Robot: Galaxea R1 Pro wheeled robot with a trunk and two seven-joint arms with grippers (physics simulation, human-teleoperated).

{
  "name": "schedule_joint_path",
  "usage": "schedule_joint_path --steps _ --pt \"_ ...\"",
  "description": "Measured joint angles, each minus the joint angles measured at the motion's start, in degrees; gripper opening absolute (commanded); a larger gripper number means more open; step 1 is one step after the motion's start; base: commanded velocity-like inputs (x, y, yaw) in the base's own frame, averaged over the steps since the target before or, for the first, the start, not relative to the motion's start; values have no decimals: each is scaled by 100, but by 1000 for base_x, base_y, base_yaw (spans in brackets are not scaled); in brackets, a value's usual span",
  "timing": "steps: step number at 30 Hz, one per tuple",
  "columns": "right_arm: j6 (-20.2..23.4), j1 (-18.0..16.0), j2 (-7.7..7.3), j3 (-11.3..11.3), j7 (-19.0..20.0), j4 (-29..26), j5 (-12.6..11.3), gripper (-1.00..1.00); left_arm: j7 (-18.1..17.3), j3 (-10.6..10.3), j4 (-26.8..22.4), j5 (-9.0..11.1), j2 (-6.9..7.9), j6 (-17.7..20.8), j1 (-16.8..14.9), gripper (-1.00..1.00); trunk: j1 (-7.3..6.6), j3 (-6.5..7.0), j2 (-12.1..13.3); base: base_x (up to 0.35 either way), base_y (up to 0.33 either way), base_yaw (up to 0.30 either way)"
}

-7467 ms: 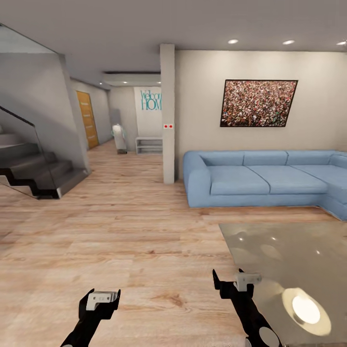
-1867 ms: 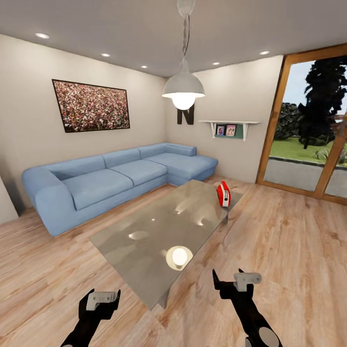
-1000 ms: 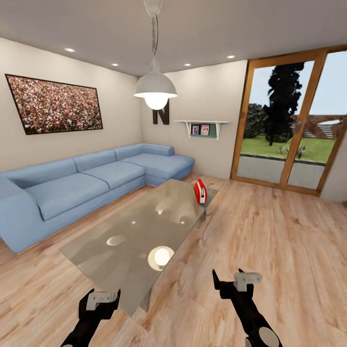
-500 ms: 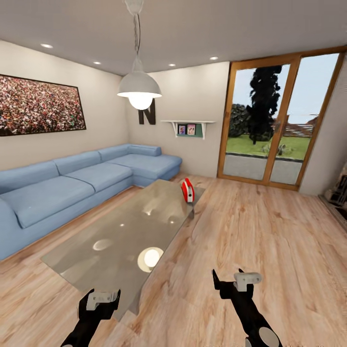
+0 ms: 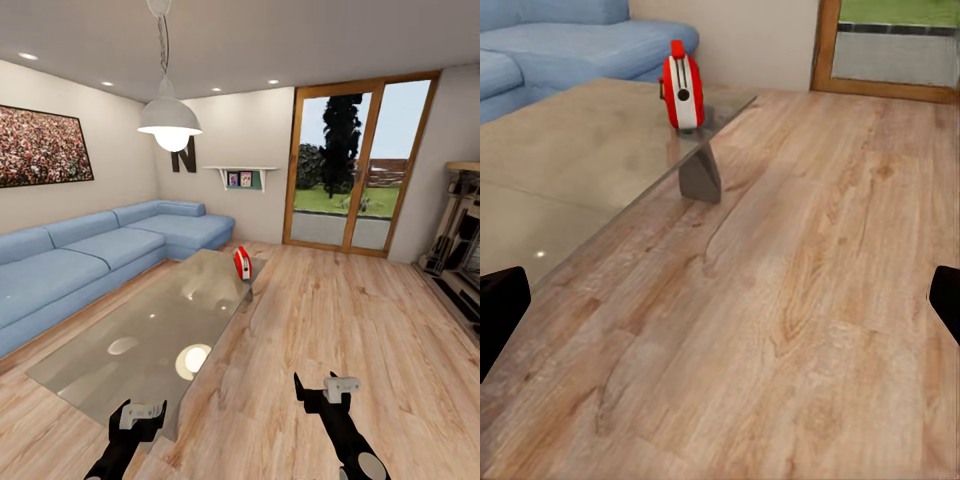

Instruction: Turn on the radio receiver that's on the table in the living room.

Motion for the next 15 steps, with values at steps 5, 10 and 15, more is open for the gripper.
schedule_joint_path --steps 5,10,15 --pt "0 1 0 0 0 0 0 100 0 0 -1 1 0 0 3 100 0 0 0 0 0 -191" --pt "0 1 0 0 0 0 0 100 0 0 -2 -1 0 0 3 100 0 0 0 0 0 -191" --pt "0 0 0 0 0 0 0 100 0 0 -1 1 0 0 1 100 0 0 0 0 0 -190"
